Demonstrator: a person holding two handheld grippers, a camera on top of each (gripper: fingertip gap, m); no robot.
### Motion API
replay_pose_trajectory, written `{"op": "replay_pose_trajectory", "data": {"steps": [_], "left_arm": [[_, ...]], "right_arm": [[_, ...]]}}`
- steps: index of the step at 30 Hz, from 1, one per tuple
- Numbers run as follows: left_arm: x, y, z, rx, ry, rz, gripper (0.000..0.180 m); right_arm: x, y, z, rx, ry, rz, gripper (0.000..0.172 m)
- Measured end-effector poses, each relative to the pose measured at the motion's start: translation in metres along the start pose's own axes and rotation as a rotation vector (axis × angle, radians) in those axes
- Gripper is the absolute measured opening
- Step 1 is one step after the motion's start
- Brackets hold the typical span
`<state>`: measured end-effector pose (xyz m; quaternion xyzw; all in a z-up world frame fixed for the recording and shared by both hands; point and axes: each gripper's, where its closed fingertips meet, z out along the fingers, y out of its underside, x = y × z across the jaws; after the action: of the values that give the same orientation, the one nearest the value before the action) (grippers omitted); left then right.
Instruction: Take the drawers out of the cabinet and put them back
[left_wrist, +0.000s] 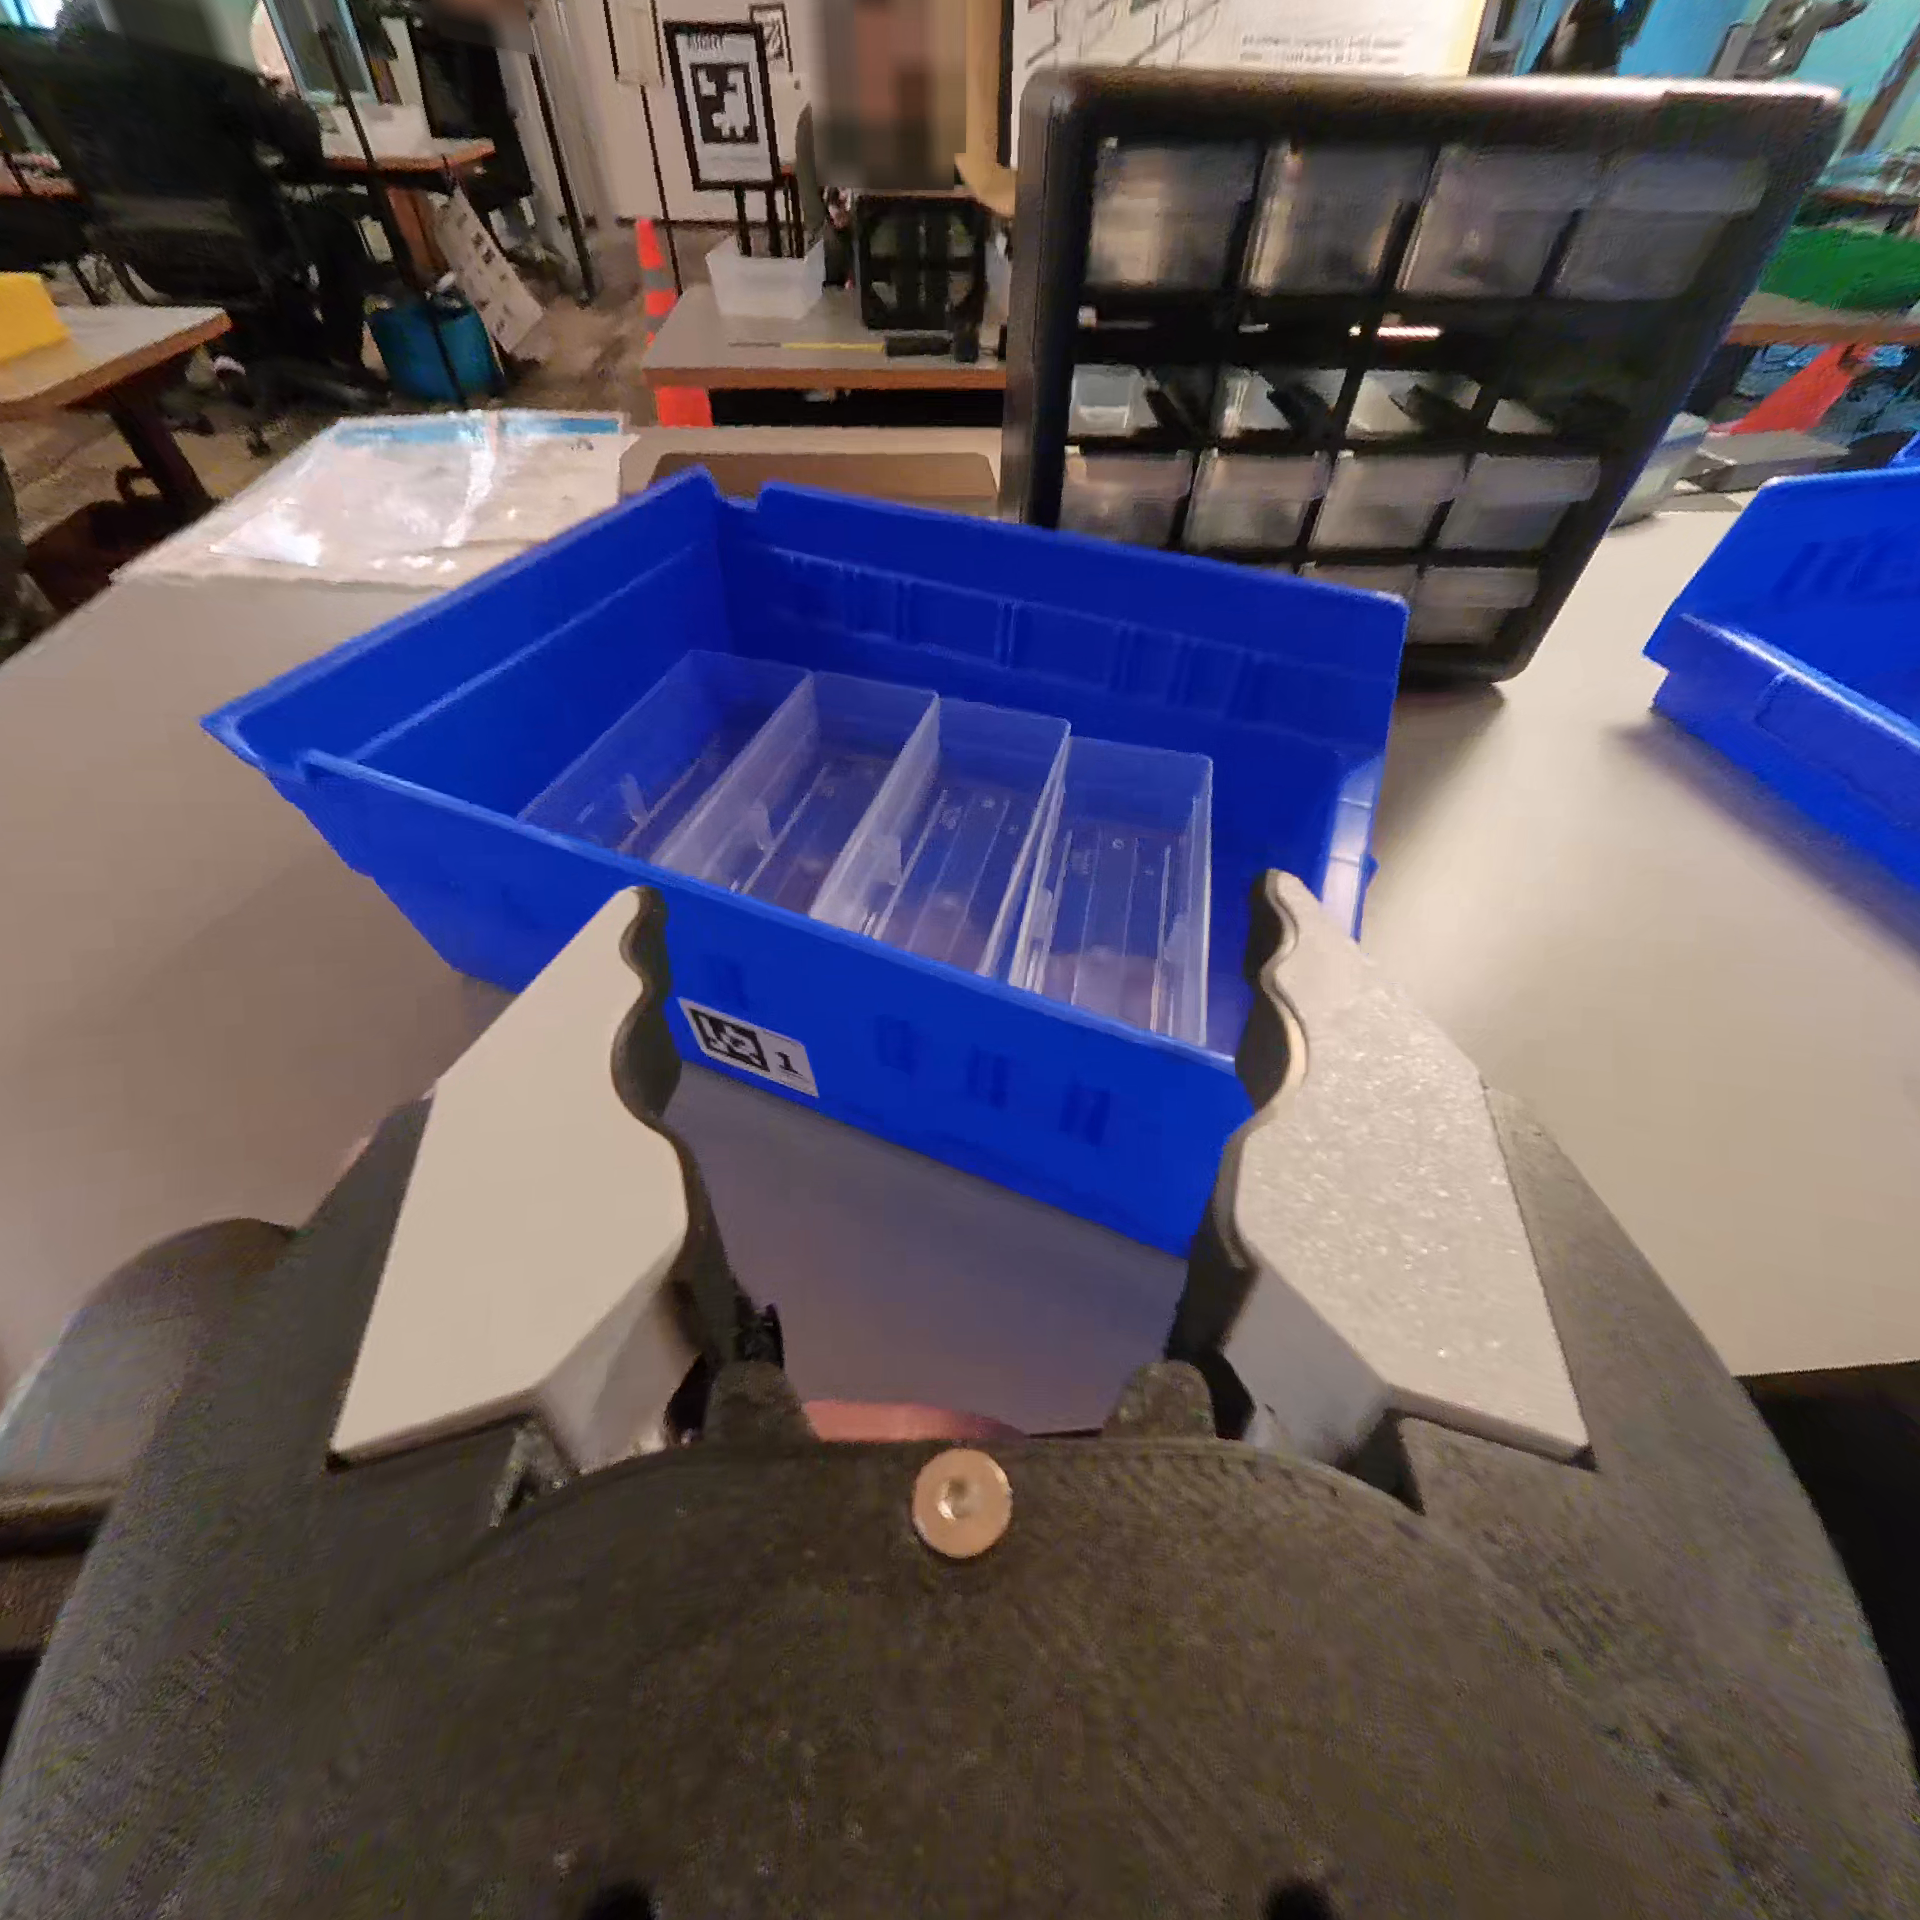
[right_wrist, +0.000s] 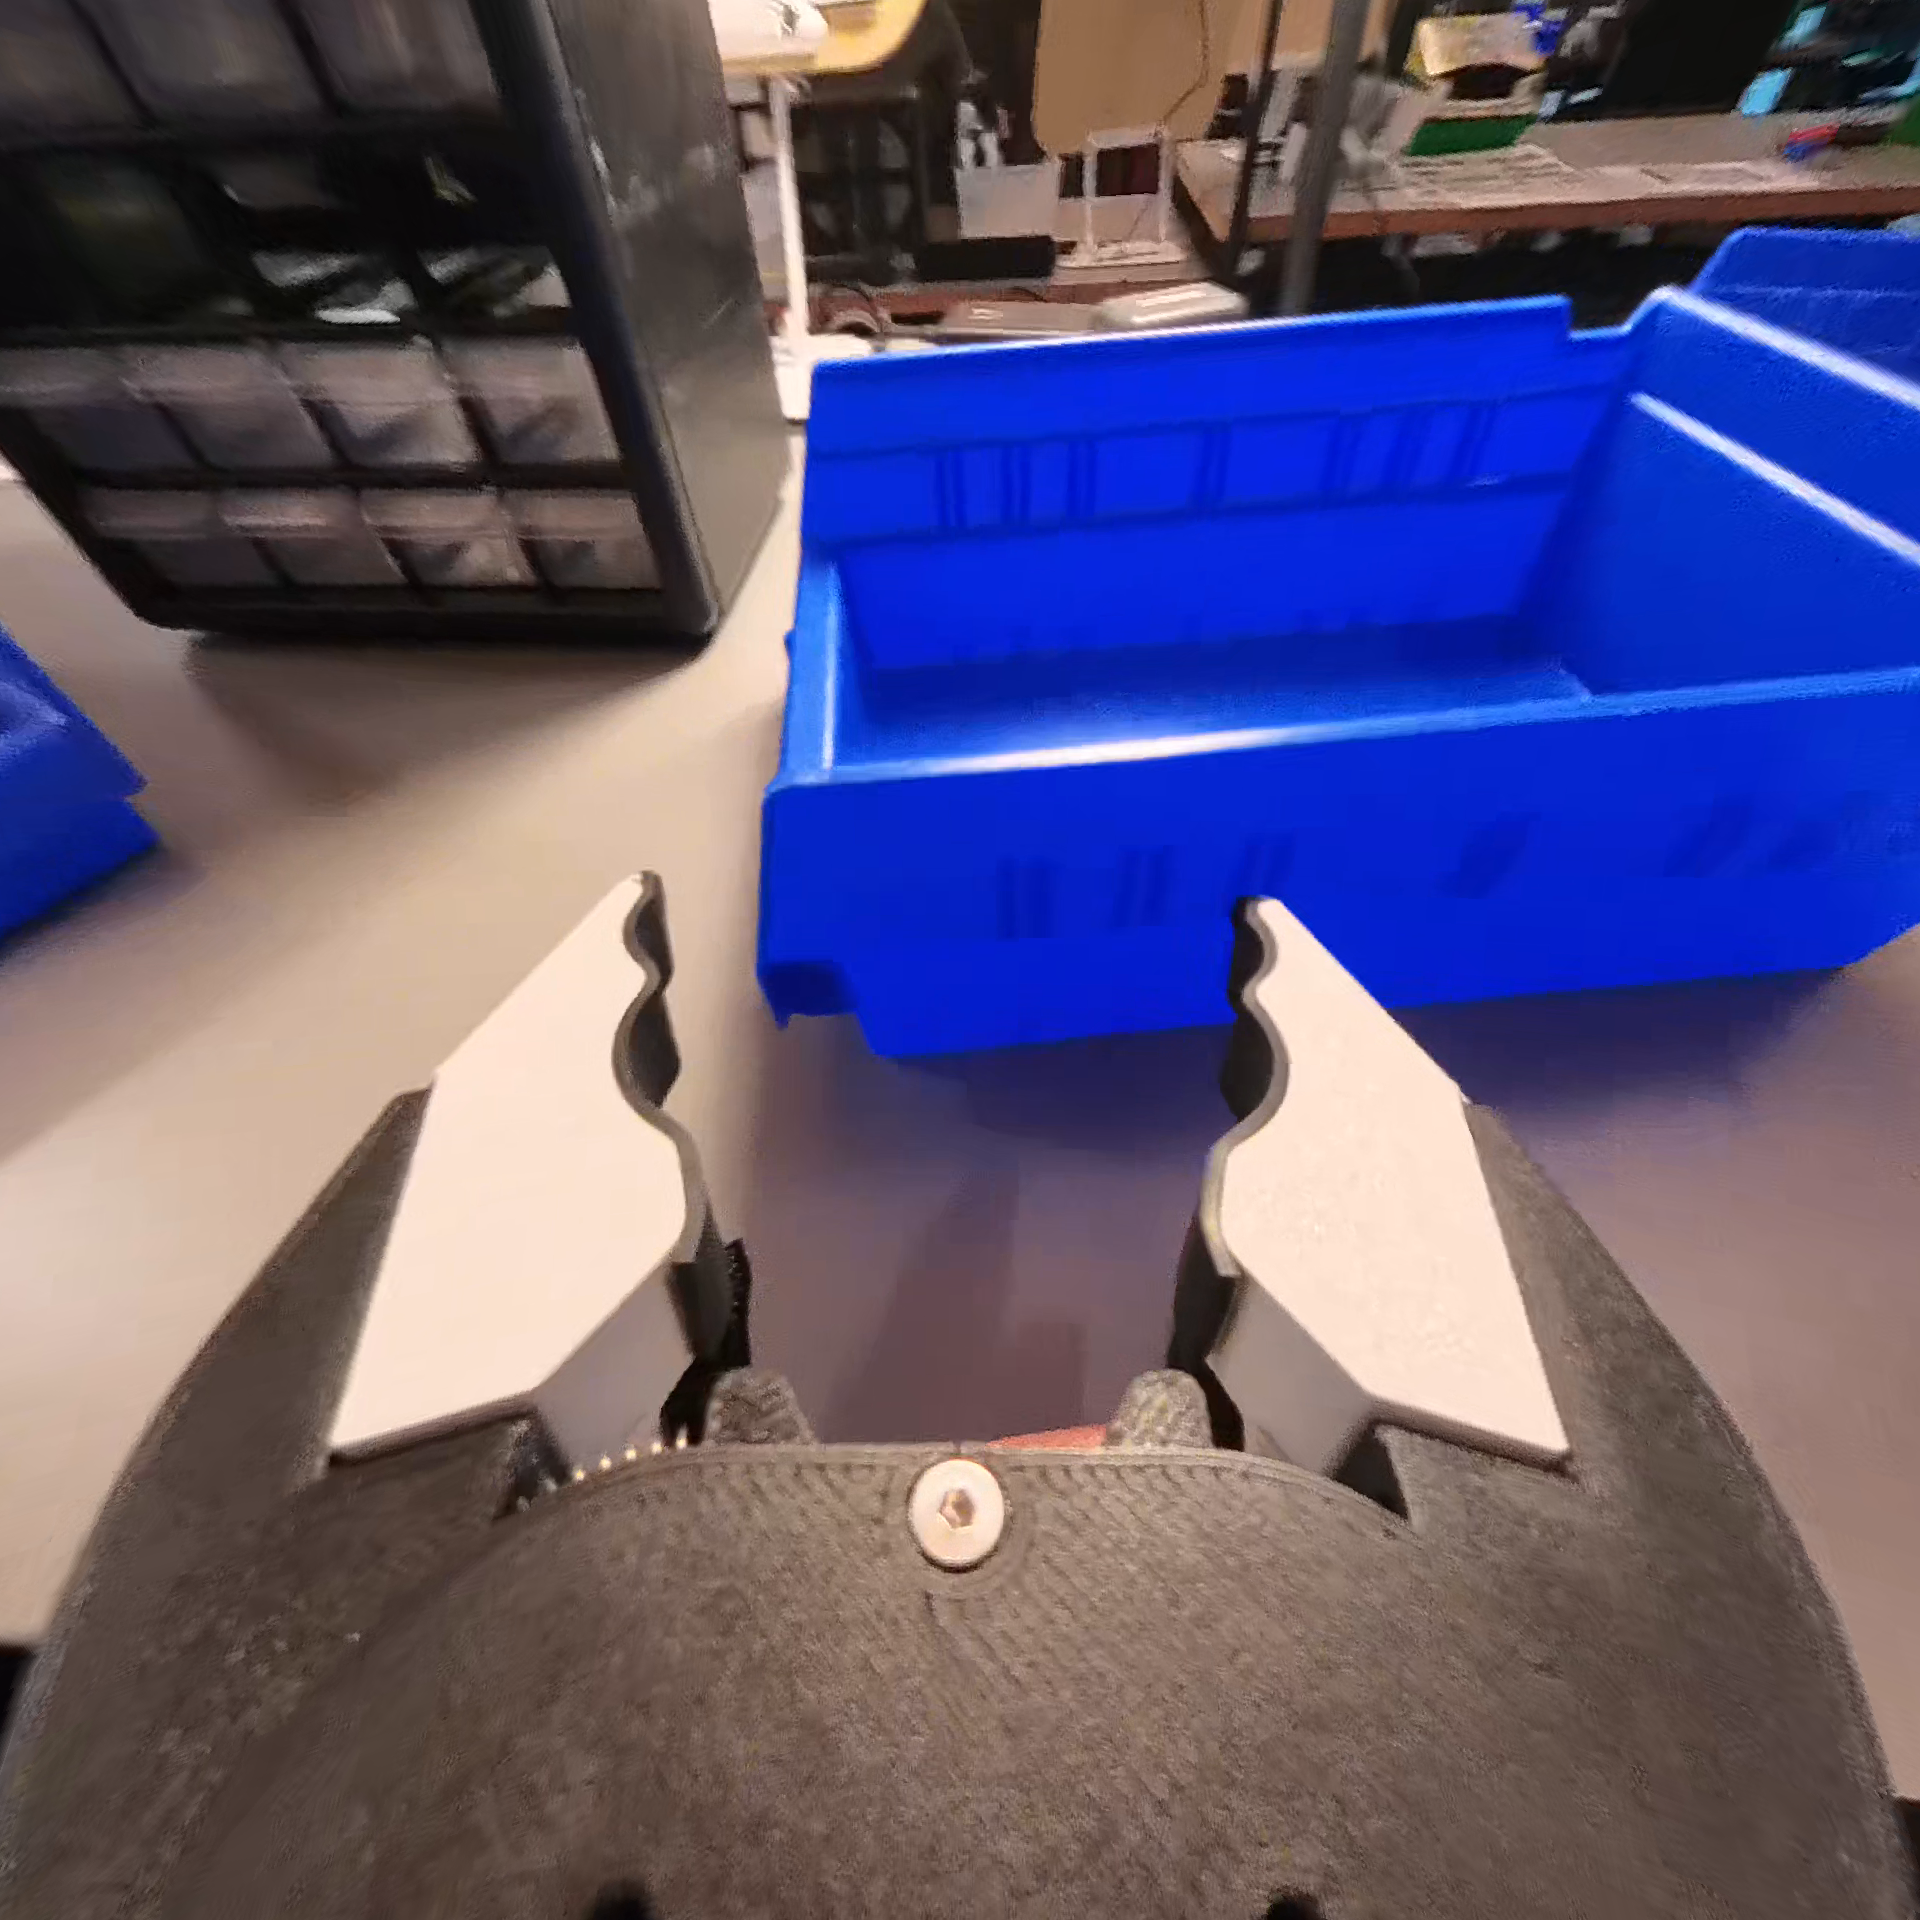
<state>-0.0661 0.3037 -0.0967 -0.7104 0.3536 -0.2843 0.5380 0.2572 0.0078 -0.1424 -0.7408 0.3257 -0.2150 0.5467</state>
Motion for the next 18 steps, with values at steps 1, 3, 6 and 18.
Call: {"op": "replay_pose_trajectory", "data": {"steps": [1, 3, 6, 18], "left_arm": [[0.004, 0.004, 0.001, -0.007, -0.003, -0.012, 0.111], [0.007, 0.012, 0.004, -0.007, -0.023, -0.028, 0.113], [0.011, 0.022, 0.012, -0.003, -0.045, -0.011, 0.115], [-0.006, 0.023, -0.004, -0.041, 0.026, 0.001, 0.100]], "right_arm": [[0.002, -0.002, 0.004, 0.003, 0.048, -0.035, 0.110], [0.010, -0.008, 0.010, 0.019, 0.130, -0.071, 0.110], [0.017, -0.009, 0.015, 0.034, 0.167, -0.065, 0.108], [0.075, 0.012, -0.026, -0.003, 0.196, -0.039, 0.066]]}}
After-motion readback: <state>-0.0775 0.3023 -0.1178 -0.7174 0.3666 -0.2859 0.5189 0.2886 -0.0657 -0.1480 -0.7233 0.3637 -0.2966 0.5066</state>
